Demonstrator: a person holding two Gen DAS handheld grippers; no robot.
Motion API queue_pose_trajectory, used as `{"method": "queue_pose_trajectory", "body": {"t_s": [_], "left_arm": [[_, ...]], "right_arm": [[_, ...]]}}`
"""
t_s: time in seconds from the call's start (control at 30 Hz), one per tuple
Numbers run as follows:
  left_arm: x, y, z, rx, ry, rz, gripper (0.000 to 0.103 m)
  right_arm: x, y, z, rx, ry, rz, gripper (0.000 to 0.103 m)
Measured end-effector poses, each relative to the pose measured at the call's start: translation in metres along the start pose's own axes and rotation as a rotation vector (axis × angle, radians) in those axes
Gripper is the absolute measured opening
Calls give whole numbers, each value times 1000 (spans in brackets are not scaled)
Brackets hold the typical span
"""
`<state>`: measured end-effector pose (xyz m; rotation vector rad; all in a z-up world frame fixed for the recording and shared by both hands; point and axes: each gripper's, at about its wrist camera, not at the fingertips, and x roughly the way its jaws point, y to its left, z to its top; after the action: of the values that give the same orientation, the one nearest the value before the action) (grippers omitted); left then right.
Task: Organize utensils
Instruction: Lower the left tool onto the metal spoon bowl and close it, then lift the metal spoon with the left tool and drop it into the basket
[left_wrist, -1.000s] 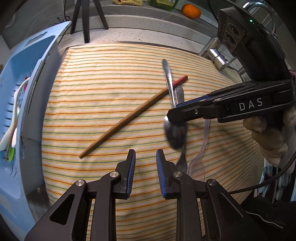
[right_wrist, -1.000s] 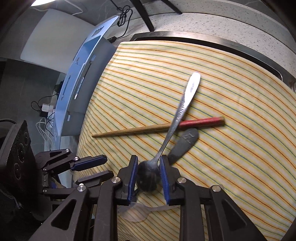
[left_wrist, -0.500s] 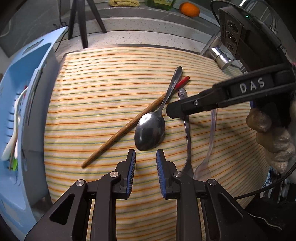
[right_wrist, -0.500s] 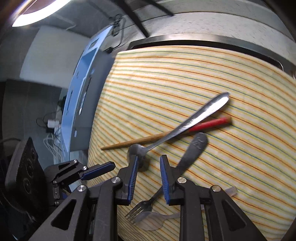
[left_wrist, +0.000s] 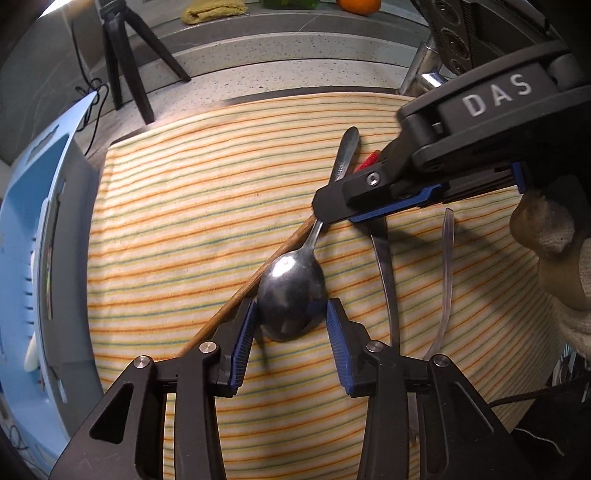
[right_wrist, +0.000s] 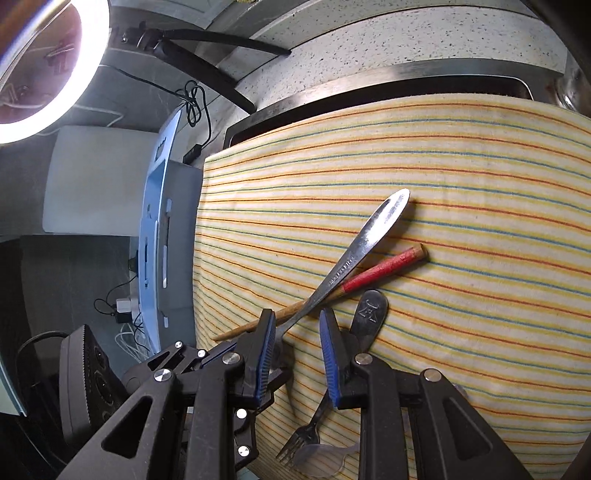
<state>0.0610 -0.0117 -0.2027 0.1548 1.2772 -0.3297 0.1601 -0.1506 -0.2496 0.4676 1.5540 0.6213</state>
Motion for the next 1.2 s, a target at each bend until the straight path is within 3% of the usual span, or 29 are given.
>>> {"method": "queue_pose_trajectory", "body": {"t_s": [0.13, 0.2, 0.5, 0.67, 0.77, 1.03, 1.2], "left_arm": [[3, -2, 6, 19, -12, 1, 37], [4, -3, 8, 12, -21, -6, 31], [-1, 4, 3, -58, -44, -115, 31], [-9, -6, -6, -51, -48, -136, 31], [-10, -3, -7, -62, -47, -157, 31], [-33, 5, -17, -89, -87, -195, 31], [-65, 30, -17, -116, -143, -184, 30]], "right_arm": [[6, -3, 3, 20, -2, -21, 23], [7, -3, 3, 29, -1, -13, 23], [11, -1, 9, 35, -10, -25, 23], [12, 0, 6, 26, -17, -22, 24], [13, 2, 3, 9, -16, -38, 10], [2, 14, -5, 10, -25, 14, 5], [-8, 50, -4, -28, -46, 67, 2]]}}
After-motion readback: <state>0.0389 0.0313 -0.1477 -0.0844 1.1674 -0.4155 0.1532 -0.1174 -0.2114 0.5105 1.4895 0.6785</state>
